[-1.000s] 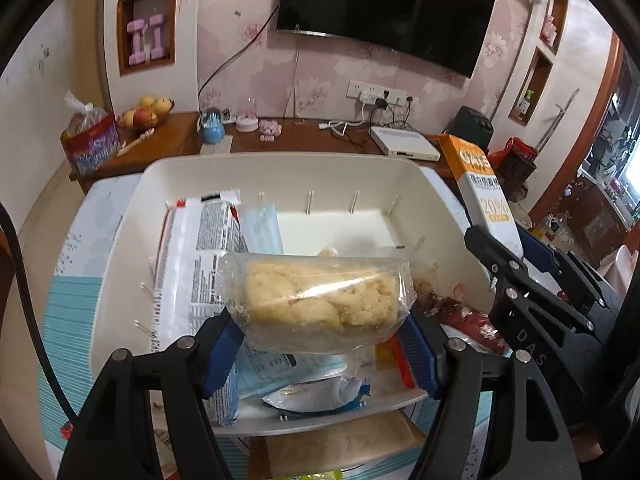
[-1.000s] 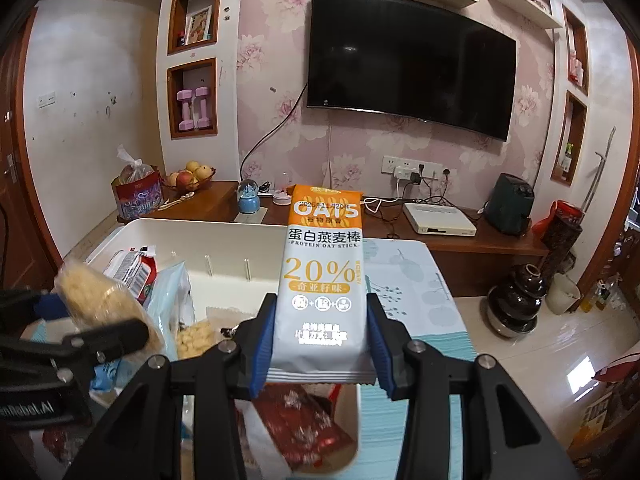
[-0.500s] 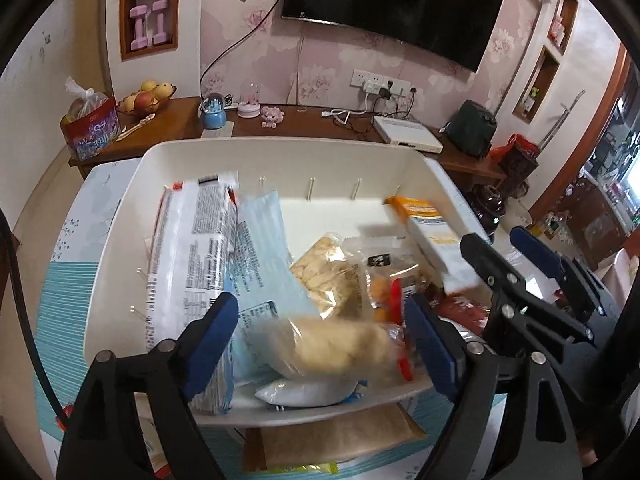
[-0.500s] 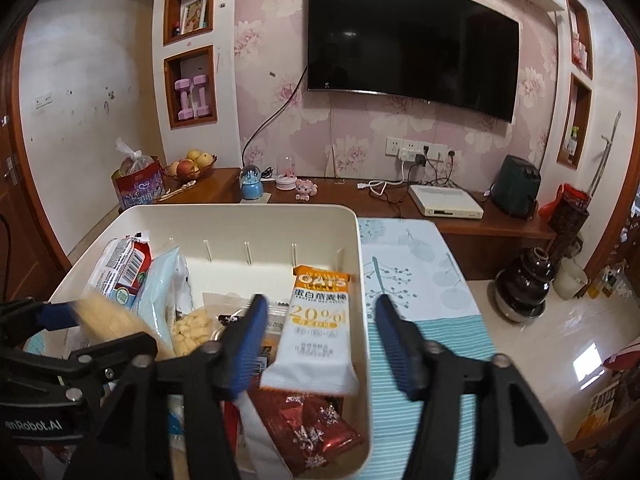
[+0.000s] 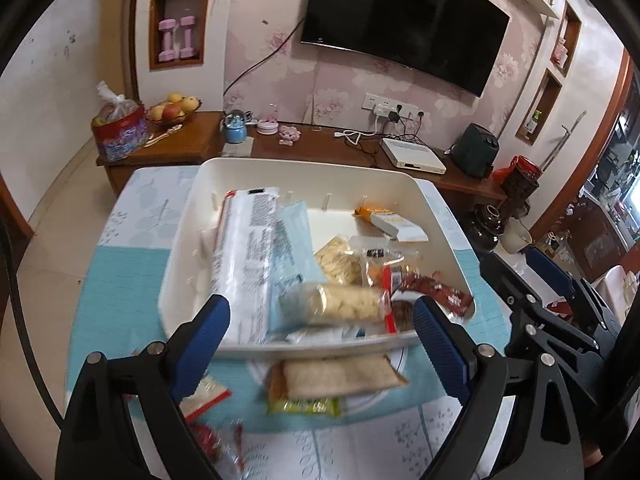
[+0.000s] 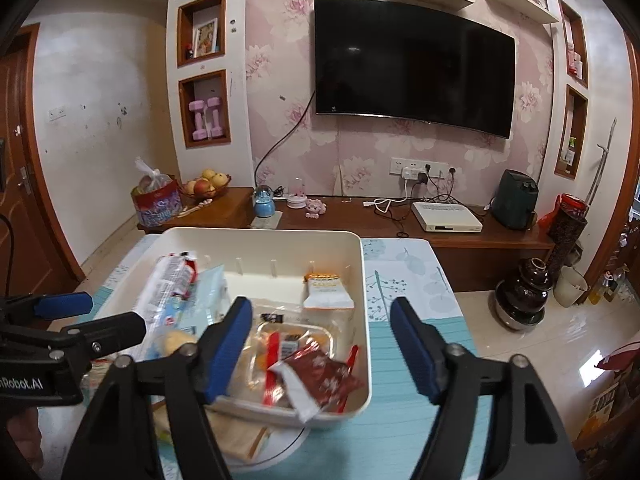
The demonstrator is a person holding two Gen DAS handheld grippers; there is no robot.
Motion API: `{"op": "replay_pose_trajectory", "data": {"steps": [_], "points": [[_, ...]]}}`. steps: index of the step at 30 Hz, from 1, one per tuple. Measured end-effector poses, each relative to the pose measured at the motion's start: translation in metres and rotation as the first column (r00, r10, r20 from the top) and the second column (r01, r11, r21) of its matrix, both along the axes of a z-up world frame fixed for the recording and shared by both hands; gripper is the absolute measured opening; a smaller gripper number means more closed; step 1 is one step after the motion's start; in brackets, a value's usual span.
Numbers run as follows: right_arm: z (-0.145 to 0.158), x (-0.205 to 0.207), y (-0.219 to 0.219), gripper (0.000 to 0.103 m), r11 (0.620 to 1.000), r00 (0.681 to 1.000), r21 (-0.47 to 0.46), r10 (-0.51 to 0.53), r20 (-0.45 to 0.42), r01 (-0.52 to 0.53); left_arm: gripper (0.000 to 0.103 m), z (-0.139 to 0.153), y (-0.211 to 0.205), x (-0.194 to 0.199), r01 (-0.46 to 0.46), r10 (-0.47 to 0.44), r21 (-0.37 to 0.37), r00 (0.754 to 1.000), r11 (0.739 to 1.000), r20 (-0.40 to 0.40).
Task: Organize snacks
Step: 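Withdraw both tools from the tray toward the remaining snacks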
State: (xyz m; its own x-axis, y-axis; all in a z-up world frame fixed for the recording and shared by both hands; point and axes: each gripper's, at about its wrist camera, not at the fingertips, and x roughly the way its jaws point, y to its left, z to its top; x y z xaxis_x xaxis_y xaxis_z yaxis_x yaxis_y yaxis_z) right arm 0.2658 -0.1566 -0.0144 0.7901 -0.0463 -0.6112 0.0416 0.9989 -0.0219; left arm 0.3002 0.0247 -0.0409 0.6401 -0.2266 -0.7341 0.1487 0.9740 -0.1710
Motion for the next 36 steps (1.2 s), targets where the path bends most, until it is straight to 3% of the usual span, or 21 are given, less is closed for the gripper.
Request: {"op": "replay_pose_trajectory", "data": {"steps": [16,30,36], "points": [[0.013,-0.065,0.026,0.077,0.998,0.997,0.047,0.042,-0.07,-0.039,0.092,0.003,0.052,-0.085,-0.076,0.079,0.045,0.995,0.996,-0.055],[-0.021,-0.098,0.053,0.077,0.991,0.981,0.123,0.076,-0.179,-0.055,0.092,-0.024,0.089,-0.132,-0.079,0.092,0.126,0.991,0.989,-0.096],[-0.046,-0.107,0.082,0.077,0.991,0.975,0.111,0.099,-0.2,-0.078,0.092,-0.047,0.104,-0.149,-0.056,0.07,0.122,0.99,0.991,-0.118]]}}
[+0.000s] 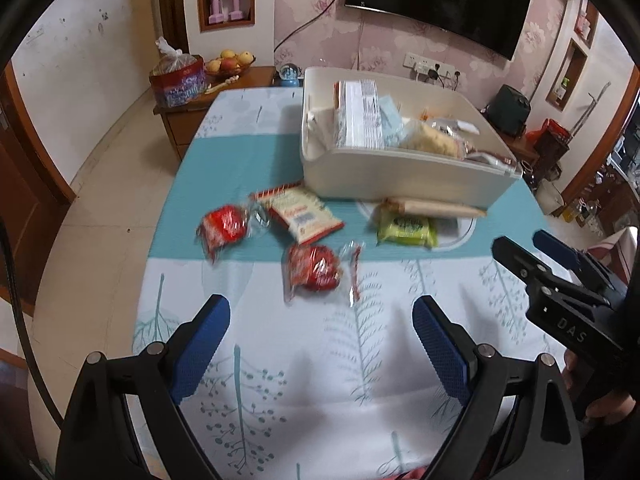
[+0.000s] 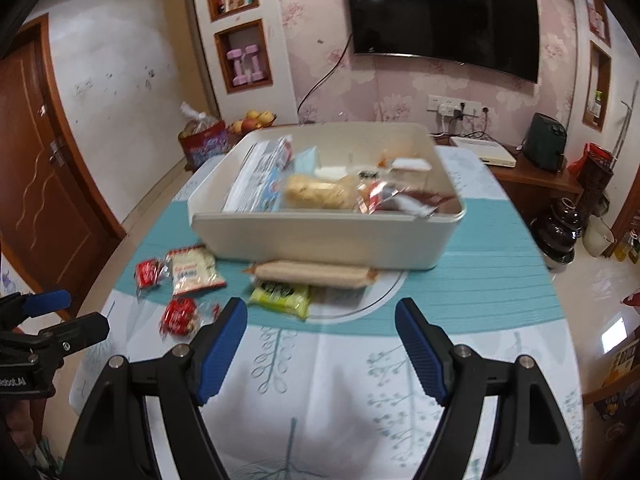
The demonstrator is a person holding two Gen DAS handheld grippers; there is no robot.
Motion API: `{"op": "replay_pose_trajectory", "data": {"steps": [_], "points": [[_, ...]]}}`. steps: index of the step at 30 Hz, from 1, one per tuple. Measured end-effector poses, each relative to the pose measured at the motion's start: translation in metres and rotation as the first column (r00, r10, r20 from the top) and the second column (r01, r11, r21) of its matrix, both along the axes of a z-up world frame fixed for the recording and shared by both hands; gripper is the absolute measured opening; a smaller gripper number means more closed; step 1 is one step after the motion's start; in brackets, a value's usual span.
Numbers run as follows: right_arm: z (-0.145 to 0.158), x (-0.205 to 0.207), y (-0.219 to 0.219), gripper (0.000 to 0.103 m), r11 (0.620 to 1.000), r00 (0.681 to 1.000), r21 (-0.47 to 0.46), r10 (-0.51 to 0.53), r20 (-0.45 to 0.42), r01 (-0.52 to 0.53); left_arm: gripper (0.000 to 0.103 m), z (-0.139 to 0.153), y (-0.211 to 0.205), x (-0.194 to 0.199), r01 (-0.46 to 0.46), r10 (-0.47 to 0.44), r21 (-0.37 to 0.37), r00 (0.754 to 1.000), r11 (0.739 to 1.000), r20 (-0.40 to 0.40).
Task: Organize snacks
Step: 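Withdraw both tools from the tray toward the remaining snacks, then grasp the red wrapped pack with left tool while right tool grasps the green-yellow pack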
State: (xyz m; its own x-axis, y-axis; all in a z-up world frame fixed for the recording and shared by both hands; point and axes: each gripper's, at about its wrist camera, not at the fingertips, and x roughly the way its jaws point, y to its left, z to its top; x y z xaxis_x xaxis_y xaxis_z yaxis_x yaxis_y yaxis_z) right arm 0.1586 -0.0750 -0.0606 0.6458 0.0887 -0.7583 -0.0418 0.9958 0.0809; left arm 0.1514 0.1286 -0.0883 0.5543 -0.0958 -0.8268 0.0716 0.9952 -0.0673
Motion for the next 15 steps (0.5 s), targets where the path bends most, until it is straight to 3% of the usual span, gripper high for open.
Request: {"op": "replay_pose_trajectory", "data": {"steps": [8,15], "points": [[-0.026,-0.003,0.027,0.077,0.998,0.997,0.011,0.07,-0.014,-0.069,0.092,-0.035,0.001,-0.011,0.037,-0.037,0.011,0.999,0.999,-0.008],[-0.041,0.008,0.032,0.077,0.996,0.996,0.048,0.081,-0.035,-0.079,0.092,-0.053,-0.005,-0.002,0.023,-0.026,0.049,0.998,0.999,0.057]]}}
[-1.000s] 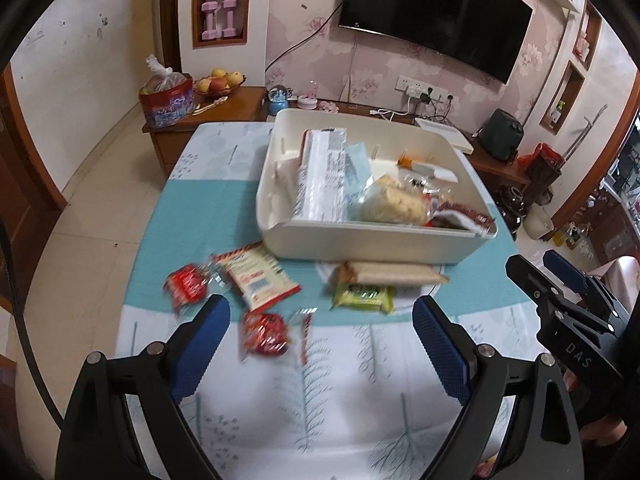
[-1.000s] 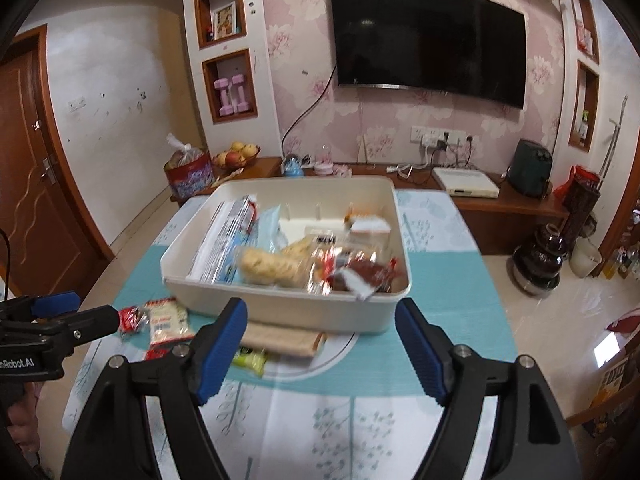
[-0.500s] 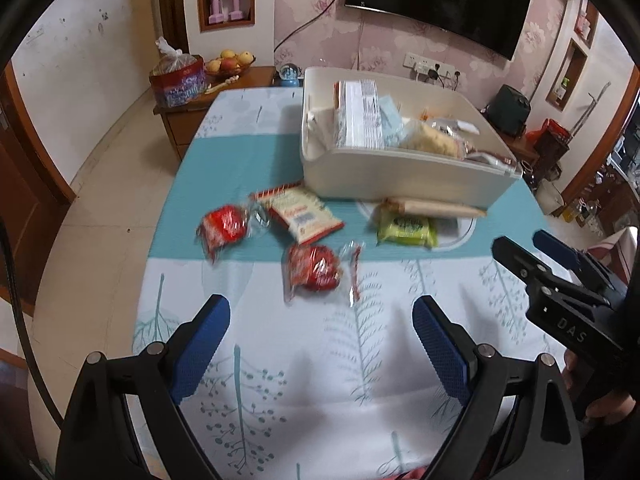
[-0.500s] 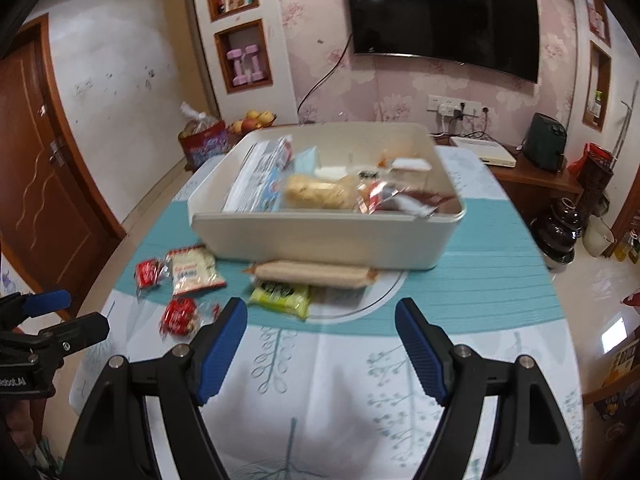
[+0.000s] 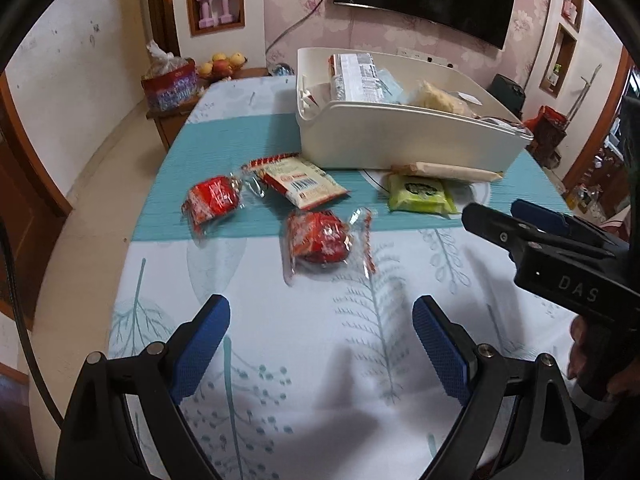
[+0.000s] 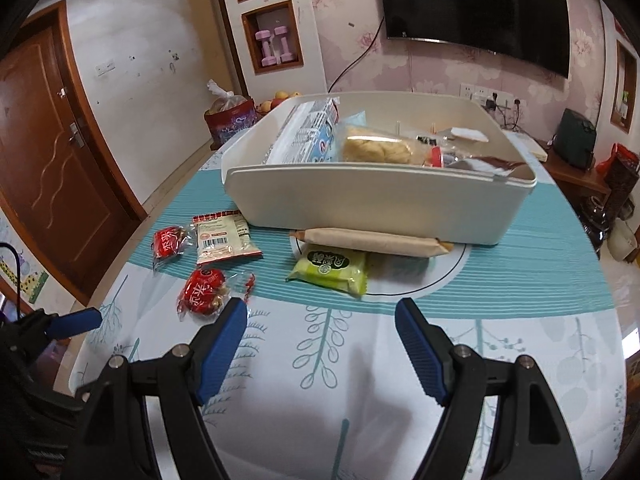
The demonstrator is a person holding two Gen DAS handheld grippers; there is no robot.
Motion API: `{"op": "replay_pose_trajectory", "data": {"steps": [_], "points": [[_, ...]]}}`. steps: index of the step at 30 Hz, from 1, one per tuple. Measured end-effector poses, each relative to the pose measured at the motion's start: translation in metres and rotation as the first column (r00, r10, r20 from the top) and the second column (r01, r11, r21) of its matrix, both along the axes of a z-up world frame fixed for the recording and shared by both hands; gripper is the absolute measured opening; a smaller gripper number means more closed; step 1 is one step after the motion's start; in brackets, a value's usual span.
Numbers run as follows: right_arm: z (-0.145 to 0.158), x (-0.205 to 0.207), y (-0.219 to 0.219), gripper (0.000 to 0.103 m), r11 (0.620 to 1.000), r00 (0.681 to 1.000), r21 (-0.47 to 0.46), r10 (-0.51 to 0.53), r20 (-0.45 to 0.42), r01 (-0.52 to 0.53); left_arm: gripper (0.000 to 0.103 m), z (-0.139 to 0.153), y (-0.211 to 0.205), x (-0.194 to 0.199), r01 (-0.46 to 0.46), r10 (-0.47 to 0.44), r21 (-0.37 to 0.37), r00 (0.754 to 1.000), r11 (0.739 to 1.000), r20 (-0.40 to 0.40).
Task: Organize snacks
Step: 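Grasp the red wrapped pack with left tool while right tool grasps the green-yellow pack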
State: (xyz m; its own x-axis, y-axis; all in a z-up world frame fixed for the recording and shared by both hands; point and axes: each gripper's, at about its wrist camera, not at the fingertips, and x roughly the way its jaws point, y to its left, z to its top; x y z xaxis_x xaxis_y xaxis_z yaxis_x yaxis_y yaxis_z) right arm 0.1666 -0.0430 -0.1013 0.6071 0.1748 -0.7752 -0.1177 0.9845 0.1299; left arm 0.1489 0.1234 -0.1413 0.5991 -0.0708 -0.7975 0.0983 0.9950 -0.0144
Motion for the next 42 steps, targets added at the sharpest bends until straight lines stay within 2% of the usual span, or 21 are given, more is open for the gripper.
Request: {"op": "replay_pose_trajectory", "data": {"steps": [8,22,29,42], "points": [[-0.018,0.018,-0.003,0.077,0.999,0.999,0.032,-0.015,-0.05,0.016,0.092,-0.014,-0.005,0.023,-0.01,0.005,0.059,0.997,0.998,0.073],[-0.048,0.053,-0.001,0.077,0.999,0.992,-0.002,-0.039,-0.118,0.039,0.092,-0.038,-0.013,0.055,0.02,-0.024,0.053,0.997,0.998,0.069],[-0.056,0.064,0.006,0.077,0.999,0.992,-0.034,-0.045,-0.118,0.041,0.092,-0.046,-0.016,0.067,0.03,-0.033,0.053,0.998,0.998,0.053],[-0.064,0.072,0.024,0.08,0.996,0.994,-0.093,-0.017,-0.108,0.007,0.092,-0.059,-0.01,0.085,-0.013,0.013,0.023,1.0,1.0,0.006]]}}
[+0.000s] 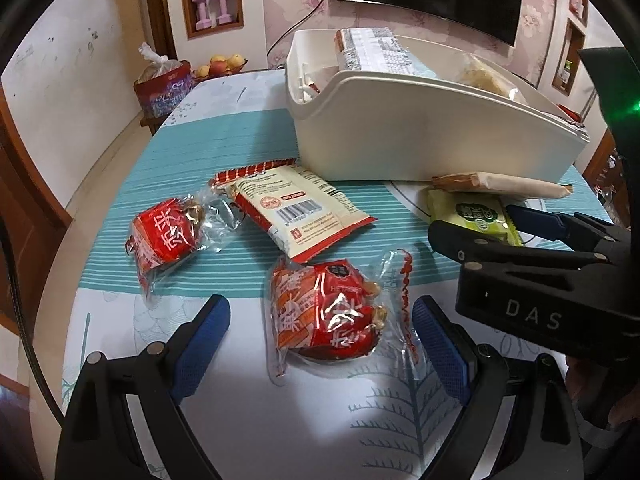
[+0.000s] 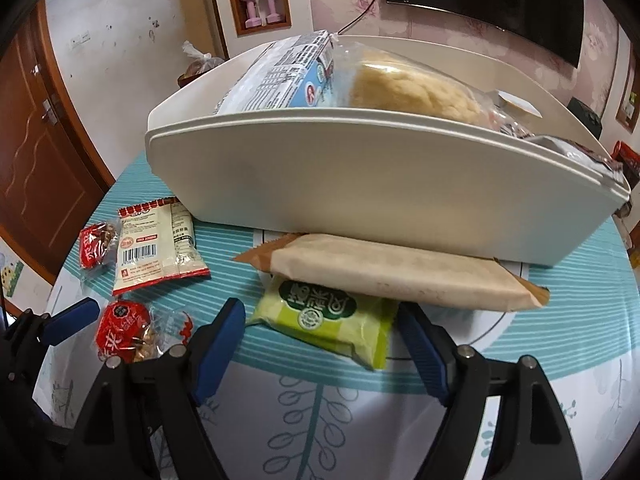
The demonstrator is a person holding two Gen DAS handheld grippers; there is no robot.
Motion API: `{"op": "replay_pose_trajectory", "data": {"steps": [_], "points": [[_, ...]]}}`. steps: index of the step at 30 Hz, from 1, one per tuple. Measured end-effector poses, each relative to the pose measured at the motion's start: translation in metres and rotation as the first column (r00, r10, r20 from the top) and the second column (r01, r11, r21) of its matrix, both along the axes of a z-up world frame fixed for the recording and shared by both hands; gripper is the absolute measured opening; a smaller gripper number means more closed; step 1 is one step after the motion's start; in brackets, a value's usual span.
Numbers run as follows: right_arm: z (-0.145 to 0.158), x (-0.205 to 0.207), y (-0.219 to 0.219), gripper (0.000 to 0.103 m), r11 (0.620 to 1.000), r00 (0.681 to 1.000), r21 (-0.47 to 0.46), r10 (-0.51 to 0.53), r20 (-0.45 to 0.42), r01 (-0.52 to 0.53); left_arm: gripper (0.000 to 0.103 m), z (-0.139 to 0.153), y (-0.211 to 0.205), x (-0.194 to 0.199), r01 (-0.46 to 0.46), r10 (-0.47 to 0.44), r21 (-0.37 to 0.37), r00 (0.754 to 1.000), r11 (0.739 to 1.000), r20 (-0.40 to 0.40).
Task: Organize snacks
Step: 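Grasp the red wrapped pack with left tool while right tool grasps the green-yellow pack, then carry the red pack and green-yellow pack over the white tray and open both tools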
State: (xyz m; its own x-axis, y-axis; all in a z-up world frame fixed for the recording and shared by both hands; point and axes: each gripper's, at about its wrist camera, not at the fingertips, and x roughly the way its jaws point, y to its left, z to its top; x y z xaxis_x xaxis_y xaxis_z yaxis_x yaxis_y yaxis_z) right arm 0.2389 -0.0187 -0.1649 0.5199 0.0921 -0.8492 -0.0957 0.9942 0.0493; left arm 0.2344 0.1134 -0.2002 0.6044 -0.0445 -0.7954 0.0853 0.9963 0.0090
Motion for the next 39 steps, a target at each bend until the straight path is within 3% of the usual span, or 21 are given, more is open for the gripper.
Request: {"op": "replay_pose_trajectory", "data": {"steps": [13,18,29,39], "points": [[-0.002,0.001,0.004,0.081,0.999,1.0,-0.049,-0.005,0.011,0.006,0.076,-0.002,0.007,0.004,-0.023,0.023,-0.049,1.0,0.999,0.001],[-0.002,0.002,0.004,0.077,0.998,1.0,-0.057,-0.014,0.014,0.015,0.065,0.0,0.007,0.002,-0.035,0.035,-0.048,0.999,0.998,0.011],[-0.002,-0.004,0.003,0.062,0.997,1.0,-0.073,-0.017,0.021,0.018,0.061,0.0,0.008,-0.004,-0.04,0.04,-0.045,0.999,0.998,-0.003],[0.001,-0.011,0.004,0.058,0.999,1.0,-0.051,0.011,0.008,-0.011,0.061,0.003,0.011,-0.008,-0.061,0.059,-0.041,0.998,0.997,-0.032]]}}
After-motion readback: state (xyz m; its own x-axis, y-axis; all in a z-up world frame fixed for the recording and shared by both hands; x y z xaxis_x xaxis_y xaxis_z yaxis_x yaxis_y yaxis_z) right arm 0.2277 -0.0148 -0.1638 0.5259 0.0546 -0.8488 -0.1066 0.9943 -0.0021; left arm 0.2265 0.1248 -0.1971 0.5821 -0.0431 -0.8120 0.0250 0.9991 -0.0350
